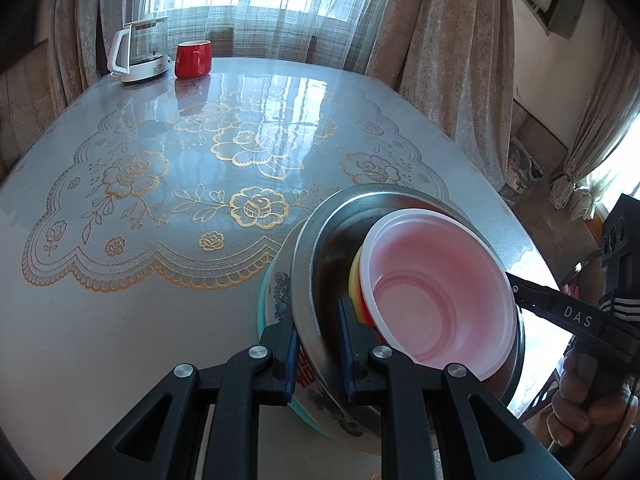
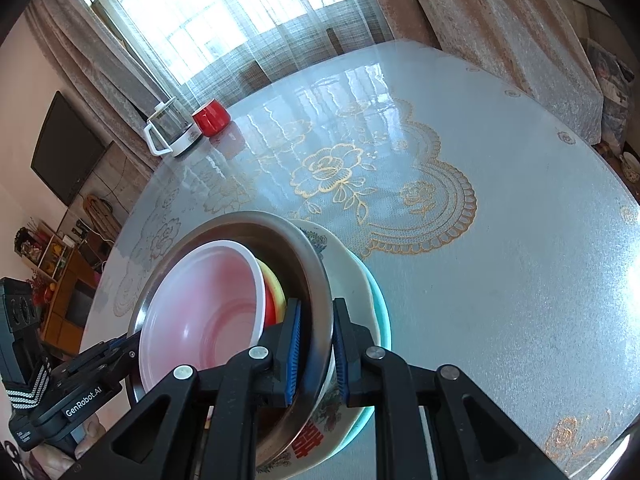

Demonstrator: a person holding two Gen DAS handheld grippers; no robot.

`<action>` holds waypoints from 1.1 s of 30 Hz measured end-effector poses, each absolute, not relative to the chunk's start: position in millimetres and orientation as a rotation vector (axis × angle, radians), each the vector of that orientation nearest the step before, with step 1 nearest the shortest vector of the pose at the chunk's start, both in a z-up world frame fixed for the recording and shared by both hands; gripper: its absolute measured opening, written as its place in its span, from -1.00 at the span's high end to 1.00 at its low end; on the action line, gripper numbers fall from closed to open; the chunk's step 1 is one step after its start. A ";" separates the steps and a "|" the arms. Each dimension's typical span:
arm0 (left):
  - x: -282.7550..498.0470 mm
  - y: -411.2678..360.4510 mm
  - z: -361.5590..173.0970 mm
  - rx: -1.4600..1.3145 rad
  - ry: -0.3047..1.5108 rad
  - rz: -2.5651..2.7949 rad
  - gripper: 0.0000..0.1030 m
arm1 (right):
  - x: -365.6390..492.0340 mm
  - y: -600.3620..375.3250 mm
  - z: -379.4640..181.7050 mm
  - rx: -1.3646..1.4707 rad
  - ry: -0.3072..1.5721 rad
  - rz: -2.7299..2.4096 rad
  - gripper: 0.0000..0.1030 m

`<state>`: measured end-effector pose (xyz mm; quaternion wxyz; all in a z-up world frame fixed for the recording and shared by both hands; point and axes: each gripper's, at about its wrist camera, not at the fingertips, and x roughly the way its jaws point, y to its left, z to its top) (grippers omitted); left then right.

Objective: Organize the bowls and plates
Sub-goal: 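Lift the steel bowl with both grippers and lower it onto the plate stack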

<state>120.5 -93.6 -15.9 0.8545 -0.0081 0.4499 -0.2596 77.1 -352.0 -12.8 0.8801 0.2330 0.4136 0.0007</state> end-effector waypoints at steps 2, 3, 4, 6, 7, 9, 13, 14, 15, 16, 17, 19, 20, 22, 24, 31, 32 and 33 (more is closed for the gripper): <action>121.1 -94.0 -15.7 -0.013 0.944 -0.546 0.65 | 74.4 -353.5 -10.9 0.489 0.853 0.004 0.68; 121.2 -94.0 -15.9 -0.013 0.943 -0.546 0.65 | 73.4 -354.0 -9.9 0.489 0.850 0.004 0.67; 121.3 -93.9 -15.9 -0.013 0.943 -0.546 0.65 | 72.6 -354.4 -9.0 0.488 0.847 0.002 0.65; 121.0 -93.5 -16.0 -0.015 0.943 -0.547 0.64 | 70.8 -355.3 -7.6 0.490 0.843 -0.001 0.62; 120.9 -93.1 -16.2 -0.016 0.944 -0.547 0.64 | 69.8 -355.9 -7.0 0.493 0.841 -0.001 0.62; 119.9 -93.0 -16.0 -0.016 0.944 -0.548 0.64 | 67.5 -356.8 -6.0 0.495 0.837 0.000 0.61; 118.1 -93.0 -15.7 -0.018 0.942 -0.547 0.63 | 64.4 -354.2 -3.2 0.495 0.830 0.018 0.61; 117.8 -92.9 -15.7 -0.017 0.941 -0.547 0.63 | 63.6 -352.8 -2.0 0.490 0.828 0.019 0.59; 117.5 -92.7 -15.6 -0.018 0.941 -0.546 0.63 | 63.2 -351.8 -1.1 0.486 0.827 0.018 0.58; 117.3 -92.5 -15.6 -0.020 0.941 -0.546 0.62 | 61.9 -352.2 -0.6 0.486 0.825 0.019 0.57; 117.0 -92.5 -15.5 -0.022 0.942 -0.546 0.62 | 61.2 -352.3 -0.2 0.489 0.824 0.019 0.57; 116.6 -92.8 -15.5 -0.024 0.942 -0.545 0.62 | 59.2 -353.3 0.4 0.495 0.823 0.021 0.57; 116.7 -92.2 -15.7 -0.027 0.943 -0.544 0.62 | 57.3 -353.7 0.2 0.495 0.822 0.022 0.57; 116.0 -91.8 -15.7 -0.030 0.942 -0.542 0.62 | 55.4 -353.3 -0.4 0.495 0.824 0.025 0.57; 114.5 -91.6 -15.1 -0.029 0.938 -0.542 0.62 | 53.6 -353.2 -1.8 0.501 0.828 0.028 0.57; 111.8 -89.0 -11.2 -0.039 0.934 -0.545 0.63 | 52.8 -350.8 -1.7 0.485 0.812 0.009 0.71; 112.6 -88.2 -10.6 -0.046 0.944 -0.549 0.63 | 52.8 -351.1 -1.3 0.489 0.812 0.011 0.71; 113.4 -87.5 -10.2 -0.054 0.958 -0.551 0.63 | 52.9 -351.4 -0.9 0.494 0.814 0.012 0.71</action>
